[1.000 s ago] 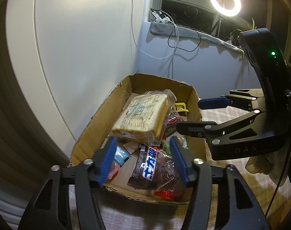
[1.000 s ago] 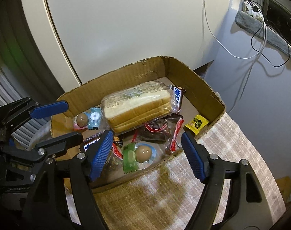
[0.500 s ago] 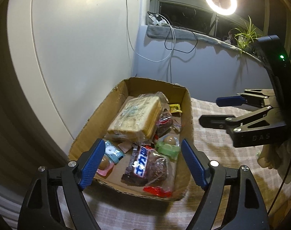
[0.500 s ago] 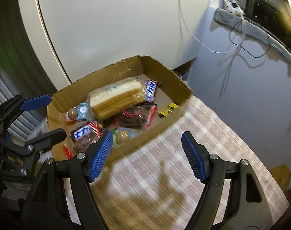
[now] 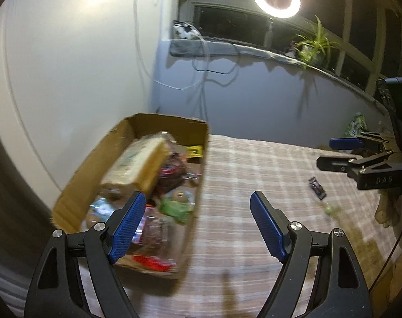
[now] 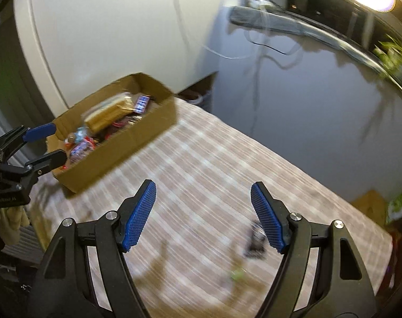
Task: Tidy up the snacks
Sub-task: 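Move both tools out of the box back over the table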
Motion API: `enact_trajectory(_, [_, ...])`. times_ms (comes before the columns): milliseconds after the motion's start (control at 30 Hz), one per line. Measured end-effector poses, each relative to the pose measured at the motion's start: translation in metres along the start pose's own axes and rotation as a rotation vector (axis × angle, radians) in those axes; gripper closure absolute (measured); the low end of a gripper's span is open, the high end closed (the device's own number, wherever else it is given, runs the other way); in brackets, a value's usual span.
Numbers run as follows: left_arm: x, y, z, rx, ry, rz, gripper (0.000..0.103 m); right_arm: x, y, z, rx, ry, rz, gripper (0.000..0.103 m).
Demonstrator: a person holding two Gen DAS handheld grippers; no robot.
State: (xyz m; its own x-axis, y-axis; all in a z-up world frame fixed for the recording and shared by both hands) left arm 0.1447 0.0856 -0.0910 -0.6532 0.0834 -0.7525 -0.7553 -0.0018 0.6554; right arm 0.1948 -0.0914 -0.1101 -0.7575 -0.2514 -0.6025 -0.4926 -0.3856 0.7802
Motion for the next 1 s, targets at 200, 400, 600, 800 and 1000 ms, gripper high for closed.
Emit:
enact_trajectory(200, [-0.003,-0.009,-0.033,0.06,-0.021,0.004,0.022,0.028,0.01,-0.058,0.037,-0.107,0.016,0.026])
enact_trajectory(400, [-0.001,-0.017,-0.08,0.149,-0.067,0.019,0.024,0.043,0.003,-0.085,0.022,-0.159,0.039,0.026])
enact_trajectory(600, [0.01,-0.034,-0.139,0.259,-0.147,0.069,0.043,0.056,-0.019,-0.084,-0.019,-0.134,0.096,0.035])
enact_trajectory(800, [0.016,-0.054,-0.181,0.35,-0.201,0.121,0.057,0.063,-0.046,-0.083,-0.044,-0.12,0.159,0.054])
enact_trajectory(1000, [0.019,-0.076,-0.208,0.389,-0.26,0.157,0.058,0.065,-0.063,-0.08,-0.048,-0.098,0.188,0.056])
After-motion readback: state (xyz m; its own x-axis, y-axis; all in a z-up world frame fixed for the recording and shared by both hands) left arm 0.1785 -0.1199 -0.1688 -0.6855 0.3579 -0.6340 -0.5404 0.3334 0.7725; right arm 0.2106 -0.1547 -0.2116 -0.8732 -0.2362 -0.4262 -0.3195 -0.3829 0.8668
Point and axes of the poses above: each gripper's, at about its wrist camera, not at the fingertips, and y roughly against the way its jaws point, z to its left, x to its underside, the point moved 9 cm from there along -y, roughly the way its jaws point, and after that the axes turned 8 degrees about -y, right-handed, at the moved point
